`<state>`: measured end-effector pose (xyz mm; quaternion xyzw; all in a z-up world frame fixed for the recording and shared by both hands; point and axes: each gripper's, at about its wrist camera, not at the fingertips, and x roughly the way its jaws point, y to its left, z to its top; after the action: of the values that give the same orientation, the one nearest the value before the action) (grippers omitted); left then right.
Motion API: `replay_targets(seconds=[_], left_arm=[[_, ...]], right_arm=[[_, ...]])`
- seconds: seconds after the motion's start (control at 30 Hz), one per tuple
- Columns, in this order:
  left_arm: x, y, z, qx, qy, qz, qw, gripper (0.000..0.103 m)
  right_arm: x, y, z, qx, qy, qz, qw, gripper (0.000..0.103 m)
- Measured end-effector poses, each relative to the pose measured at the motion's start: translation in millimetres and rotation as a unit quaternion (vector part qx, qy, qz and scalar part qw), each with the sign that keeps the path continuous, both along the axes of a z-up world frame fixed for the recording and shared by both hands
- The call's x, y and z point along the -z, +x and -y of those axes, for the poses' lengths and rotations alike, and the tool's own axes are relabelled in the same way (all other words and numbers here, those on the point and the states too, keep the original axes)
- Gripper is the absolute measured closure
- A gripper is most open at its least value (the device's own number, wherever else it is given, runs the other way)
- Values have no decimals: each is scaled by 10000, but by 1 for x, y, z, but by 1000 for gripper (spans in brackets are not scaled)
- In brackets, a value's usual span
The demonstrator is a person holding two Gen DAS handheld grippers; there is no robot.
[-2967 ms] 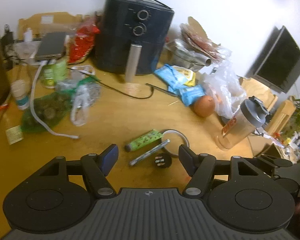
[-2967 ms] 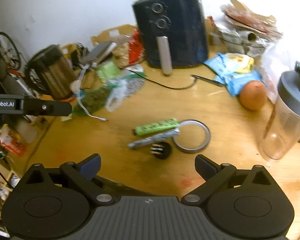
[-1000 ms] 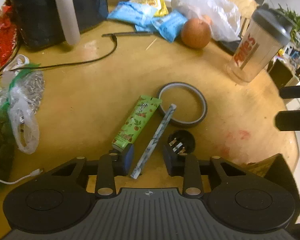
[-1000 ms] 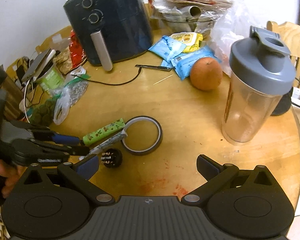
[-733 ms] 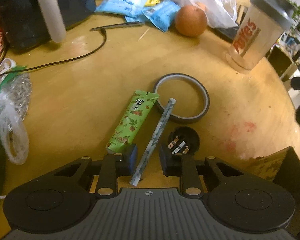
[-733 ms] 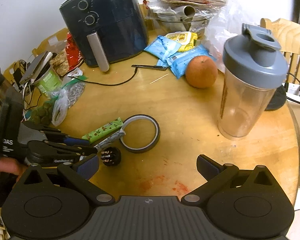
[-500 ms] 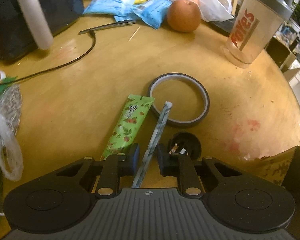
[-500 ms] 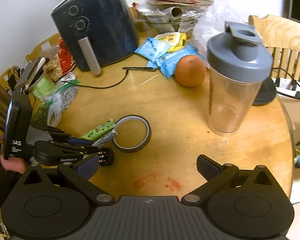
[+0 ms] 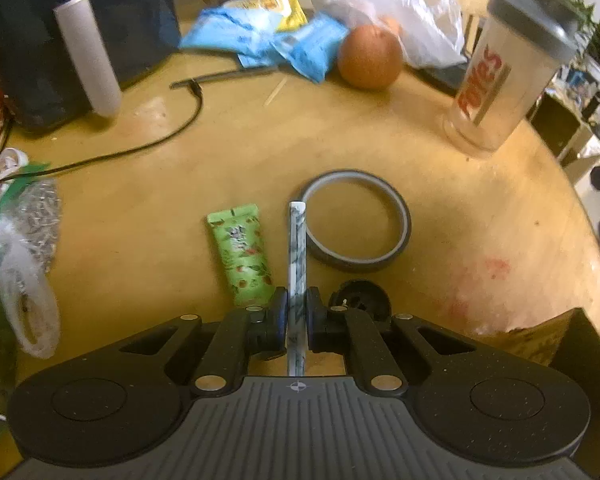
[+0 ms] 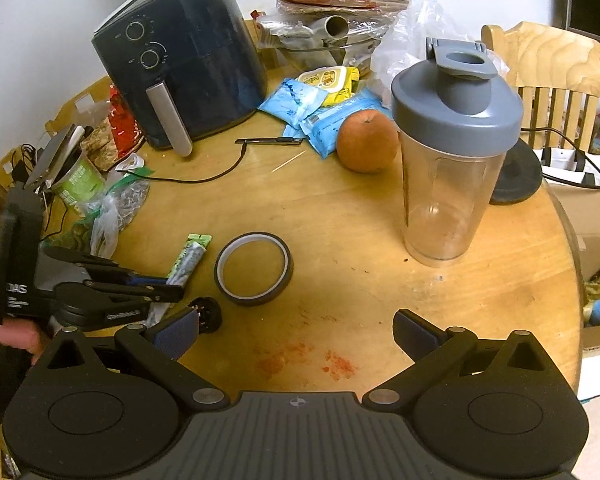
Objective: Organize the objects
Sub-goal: 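Grasp the grey marbled stick with the left gripper while the right gripper approaches the thin tape ring, then lift the marbled stick with the left gripper while the right gripper grasps the thin tape ring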
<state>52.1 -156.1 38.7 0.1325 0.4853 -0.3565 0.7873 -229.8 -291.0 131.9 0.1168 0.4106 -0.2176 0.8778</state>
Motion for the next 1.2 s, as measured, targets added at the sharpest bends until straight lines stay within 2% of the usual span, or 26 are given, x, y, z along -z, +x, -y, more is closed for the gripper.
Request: replay_targets(seconds=[0.3,0.47,0.77,0.87,0.97,1.2], left_arm=[[-28,-11,-18,-434,-417,18,9982,93],[-46,-24,-30,-631,-612,130,9960,93],[-72,-49,-50,-998,-755,227,9919,93],[-78,-57,-57,-1168,-752,269,9899,93],[-83,-64,-65,-1288,-1012,216,9863,93],[-92,-79,-74,-1483,-1076,305,9826,93]], right_arm=[[-1,5,0,-136,8,34,9999,1],[5,10,-1,-336,35,-74,9994,8],[16,24,2,-583,-36,-191,9981,10],[19,30,3,-672,-58,-227,9975,14],[26,36,5,-757,-45,-273,9968,19],[42,57,9,-944,-69,-426,9946,36]])
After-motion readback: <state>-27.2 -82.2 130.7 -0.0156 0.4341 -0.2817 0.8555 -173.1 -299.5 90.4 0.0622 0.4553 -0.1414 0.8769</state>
